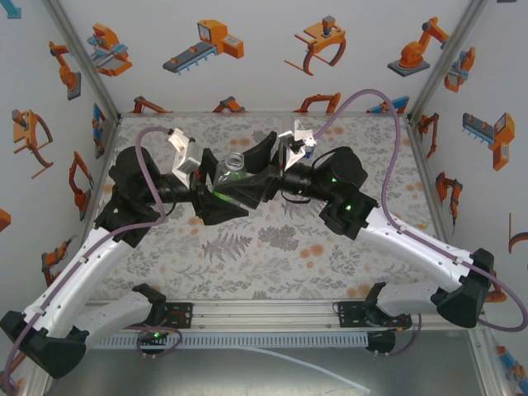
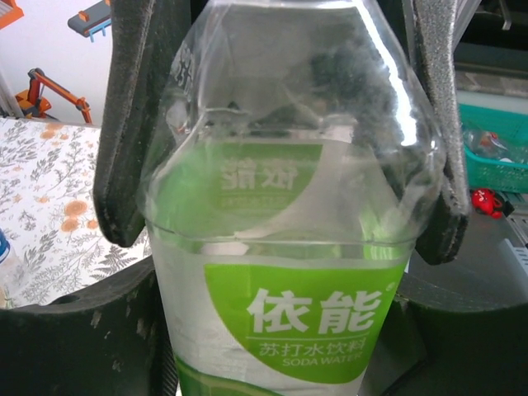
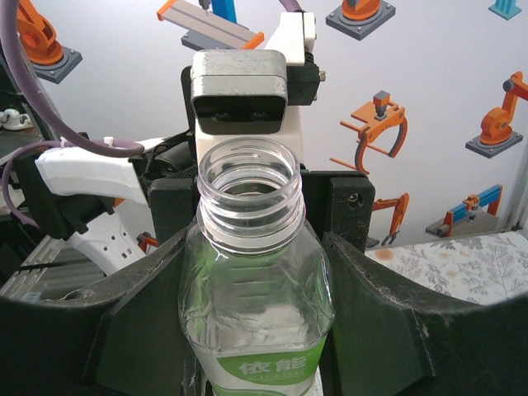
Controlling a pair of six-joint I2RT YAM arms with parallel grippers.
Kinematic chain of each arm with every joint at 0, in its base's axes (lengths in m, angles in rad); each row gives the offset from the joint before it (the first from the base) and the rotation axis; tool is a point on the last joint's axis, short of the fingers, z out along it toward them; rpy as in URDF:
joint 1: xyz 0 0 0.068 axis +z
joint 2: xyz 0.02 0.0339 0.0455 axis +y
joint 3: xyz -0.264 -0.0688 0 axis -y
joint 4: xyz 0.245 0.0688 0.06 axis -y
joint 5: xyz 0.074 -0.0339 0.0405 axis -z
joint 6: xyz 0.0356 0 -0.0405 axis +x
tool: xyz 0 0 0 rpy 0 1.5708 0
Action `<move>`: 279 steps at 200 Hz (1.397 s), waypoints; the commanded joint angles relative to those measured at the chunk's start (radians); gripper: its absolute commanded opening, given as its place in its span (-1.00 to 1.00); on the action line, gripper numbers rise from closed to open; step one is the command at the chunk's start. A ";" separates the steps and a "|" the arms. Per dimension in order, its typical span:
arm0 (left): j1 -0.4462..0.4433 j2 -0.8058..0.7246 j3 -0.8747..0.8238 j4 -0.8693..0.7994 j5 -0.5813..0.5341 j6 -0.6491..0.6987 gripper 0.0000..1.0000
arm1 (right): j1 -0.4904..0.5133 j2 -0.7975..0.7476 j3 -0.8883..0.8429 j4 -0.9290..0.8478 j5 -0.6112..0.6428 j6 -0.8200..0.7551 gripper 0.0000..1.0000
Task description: Screw on the bottle caps
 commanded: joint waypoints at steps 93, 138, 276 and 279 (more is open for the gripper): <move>-0.003 -0.035 0.033 -0.094 -0.022 0.076 -0.16 | 0.022 -0.028 0.030 0.017 0.038 -0.031 0.28; 0.043 -0.066 0.042 -0.238 -0.093 0.157 -0.38 | 0.023 -0.090 0.023 -0.138 0.152 -0.133 0.56; 0.223 -0.023 -0.028 -0.481 -0.157 0.348 -1.00 | -0.255 -0.067 -0.181 -0.706 0.629 0.076 0.45; 0.224 -0.024 -0.035 -0.474 -0.154 0.348 -1.00 | -0.263 -0.059 -0.184 -0.715 0.632 0.085 0.44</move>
